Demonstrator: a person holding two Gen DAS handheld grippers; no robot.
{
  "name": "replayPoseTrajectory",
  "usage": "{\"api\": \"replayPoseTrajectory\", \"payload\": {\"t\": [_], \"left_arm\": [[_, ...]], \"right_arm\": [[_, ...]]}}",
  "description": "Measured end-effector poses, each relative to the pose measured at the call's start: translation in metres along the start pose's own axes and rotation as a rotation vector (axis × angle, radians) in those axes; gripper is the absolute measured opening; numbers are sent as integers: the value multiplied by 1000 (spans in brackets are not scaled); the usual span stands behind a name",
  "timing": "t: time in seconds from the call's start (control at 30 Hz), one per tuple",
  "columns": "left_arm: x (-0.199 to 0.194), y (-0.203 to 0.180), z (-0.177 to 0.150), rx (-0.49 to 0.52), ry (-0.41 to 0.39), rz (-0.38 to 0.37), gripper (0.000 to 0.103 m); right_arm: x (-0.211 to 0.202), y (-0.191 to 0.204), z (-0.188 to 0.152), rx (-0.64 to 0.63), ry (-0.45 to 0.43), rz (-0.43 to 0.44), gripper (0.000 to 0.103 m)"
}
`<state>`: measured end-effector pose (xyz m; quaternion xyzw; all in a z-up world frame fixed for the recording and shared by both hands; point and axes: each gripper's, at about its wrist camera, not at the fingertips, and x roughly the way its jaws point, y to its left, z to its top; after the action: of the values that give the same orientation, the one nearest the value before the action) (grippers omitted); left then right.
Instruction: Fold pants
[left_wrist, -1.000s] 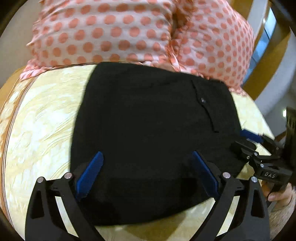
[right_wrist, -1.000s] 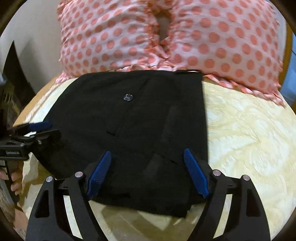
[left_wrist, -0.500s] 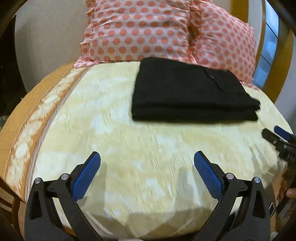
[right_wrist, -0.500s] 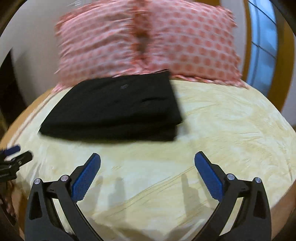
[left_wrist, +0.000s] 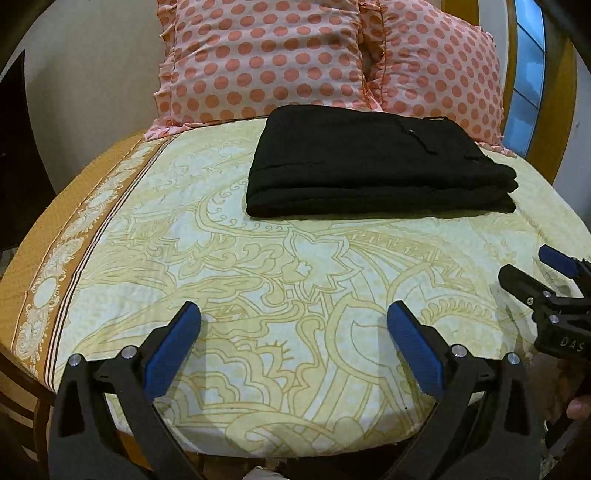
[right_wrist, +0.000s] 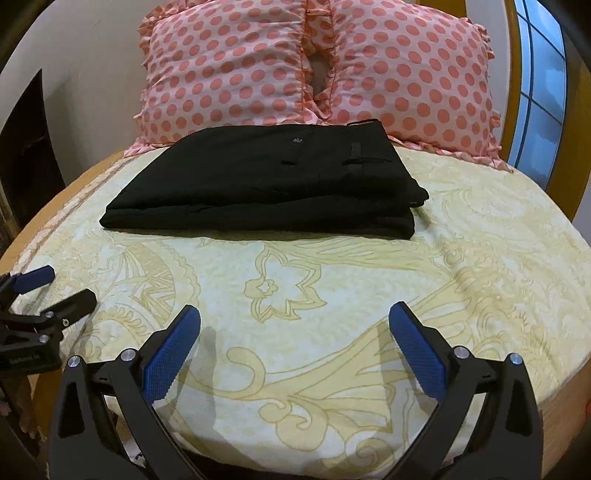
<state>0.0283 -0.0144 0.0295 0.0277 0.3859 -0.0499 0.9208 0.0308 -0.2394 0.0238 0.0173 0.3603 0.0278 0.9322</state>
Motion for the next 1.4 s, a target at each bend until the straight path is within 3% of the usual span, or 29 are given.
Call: {"api": "replayPoseTrajectory", "payload": {"t": [0.5,1.4], "left_arm": [[-5,-3,-8,-55,-55,60,101],[-6,-2,-11,-61,-79,62,101]], "right_arm": [[6,6,-4,-6,-10,-32,102],[6,6,-7,-9,-37,-29,102]]}}
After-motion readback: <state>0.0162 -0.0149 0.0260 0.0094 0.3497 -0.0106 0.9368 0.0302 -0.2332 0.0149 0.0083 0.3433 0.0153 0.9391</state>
